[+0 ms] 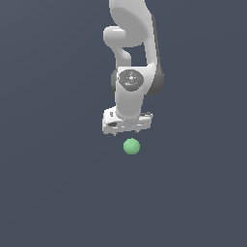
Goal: Pick up the object and move it to a goal position.
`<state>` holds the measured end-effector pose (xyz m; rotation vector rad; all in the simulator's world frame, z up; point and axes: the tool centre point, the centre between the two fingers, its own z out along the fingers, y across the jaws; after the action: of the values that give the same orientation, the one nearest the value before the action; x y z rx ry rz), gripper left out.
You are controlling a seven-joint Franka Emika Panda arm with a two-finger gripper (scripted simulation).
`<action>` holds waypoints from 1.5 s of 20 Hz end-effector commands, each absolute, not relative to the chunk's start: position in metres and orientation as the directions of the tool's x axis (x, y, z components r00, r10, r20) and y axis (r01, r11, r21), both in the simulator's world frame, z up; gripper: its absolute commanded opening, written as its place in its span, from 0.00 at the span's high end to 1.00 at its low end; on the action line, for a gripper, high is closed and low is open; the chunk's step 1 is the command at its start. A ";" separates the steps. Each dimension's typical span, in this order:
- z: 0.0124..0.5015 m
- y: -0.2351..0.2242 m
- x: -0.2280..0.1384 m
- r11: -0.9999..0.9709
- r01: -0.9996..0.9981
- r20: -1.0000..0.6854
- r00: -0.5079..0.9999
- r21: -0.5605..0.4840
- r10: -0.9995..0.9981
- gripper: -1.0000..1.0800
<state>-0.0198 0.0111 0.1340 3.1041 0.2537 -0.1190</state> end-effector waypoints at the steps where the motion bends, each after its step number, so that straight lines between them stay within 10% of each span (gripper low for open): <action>1: 0.127 0.015 -0.017 -0.978 0.210 -0.068 0.976 0.014 0.209 0.04; 30: 0.060 0.041 -0.005 -0.884 0.468 -0.001 0.884 0.000 0.468 0.04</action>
<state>-0.0038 0.0410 0.0686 3.0489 0.7563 0.0001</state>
